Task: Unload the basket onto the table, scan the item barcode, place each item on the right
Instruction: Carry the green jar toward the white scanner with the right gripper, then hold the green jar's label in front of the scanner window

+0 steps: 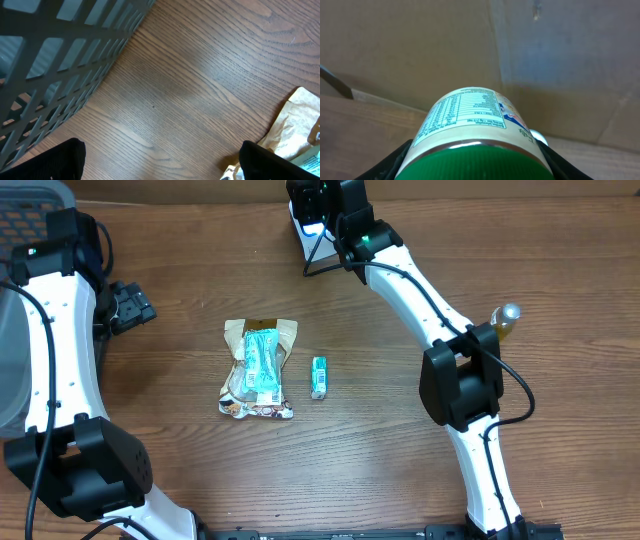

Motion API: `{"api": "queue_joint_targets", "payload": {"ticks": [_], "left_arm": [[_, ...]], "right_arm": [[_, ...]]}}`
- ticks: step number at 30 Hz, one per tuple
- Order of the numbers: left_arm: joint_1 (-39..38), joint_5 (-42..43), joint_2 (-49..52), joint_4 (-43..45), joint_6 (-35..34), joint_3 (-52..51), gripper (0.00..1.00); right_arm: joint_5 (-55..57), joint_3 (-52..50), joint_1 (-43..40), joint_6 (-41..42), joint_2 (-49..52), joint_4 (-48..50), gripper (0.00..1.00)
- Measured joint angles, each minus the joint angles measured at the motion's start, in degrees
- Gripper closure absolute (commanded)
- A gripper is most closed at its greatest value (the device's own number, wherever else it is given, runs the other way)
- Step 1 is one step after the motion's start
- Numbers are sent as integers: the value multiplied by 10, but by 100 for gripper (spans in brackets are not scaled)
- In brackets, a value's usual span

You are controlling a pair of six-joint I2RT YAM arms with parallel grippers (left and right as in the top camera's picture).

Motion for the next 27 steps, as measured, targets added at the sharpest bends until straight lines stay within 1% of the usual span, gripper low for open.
{"api": "queue_joint_targets", "payload": {"ticks": [9, 19, 27], "left_arm": [[0, 0, 0, 0, 0, 0, 0], [0, 0, 0, 0, 0, 0, 0], [0, 0, 0, 0, 0, 0, 1]], "right_arm": [[1, 0, 0, -11, 41, 86, 65], [17, 0, -11, -14, 85, 147, 62], [21, 0, -20, -14, 99, 155, 62]]}}
